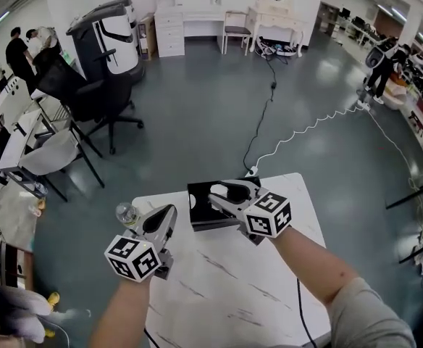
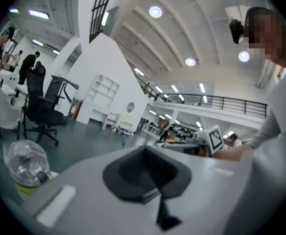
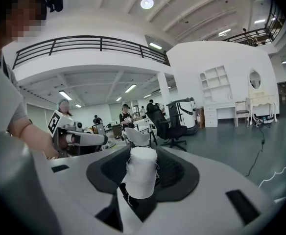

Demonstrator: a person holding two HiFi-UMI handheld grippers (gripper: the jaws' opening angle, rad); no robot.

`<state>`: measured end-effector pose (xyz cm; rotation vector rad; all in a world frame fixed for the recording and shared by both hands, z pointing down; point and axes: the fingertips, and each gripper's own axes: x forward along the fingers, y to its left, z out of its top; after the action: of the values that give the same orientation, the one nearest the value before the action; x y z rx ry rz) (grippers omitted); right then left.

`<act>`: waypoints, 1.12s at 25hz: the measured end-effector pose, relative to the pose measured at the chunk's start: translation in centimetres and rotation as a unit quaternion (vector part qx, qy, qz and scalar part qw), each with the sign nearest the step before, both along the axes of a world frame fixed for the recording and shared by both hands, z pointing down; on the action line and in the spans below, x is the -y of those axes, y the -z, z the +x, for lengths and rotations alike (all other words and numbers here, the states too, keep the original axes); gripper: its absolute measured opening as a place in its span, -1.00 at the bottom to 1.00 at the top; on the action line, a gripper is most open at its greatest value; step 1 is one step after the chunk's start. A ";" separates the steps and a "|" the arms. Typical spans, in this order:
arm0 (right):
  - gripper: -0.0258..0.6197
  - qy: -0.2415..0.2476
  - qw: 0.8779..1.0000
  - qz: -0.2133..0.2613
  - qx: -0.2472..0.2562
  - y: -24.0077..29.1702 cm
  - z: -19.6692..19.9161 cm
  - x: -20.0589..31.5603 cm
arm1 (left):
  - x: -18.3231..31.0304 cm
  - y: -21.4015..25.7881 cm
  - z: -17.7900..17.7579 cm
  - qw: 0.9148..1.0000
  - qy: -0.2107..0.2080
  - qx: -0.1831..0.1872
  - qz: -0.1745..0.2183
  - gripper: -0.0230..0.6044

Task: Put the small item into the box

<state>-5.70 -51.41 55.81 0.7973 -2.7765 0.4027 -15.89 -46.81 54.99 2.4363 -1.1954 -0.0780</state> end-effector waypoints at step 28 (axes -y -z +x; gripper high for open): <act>-0.42 0.075 0.994 -0.021 -0.082 -7.1 -6.0 4.7 | 3.1 -5.4 0.9 1.000 -0.017 -0.009 -0.017 -0.91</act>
<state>-11.74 -56.08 62.91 0.5799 -2.6436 0.3504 -15.01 -49.91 60.42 2.4202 -1.1370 -0.0694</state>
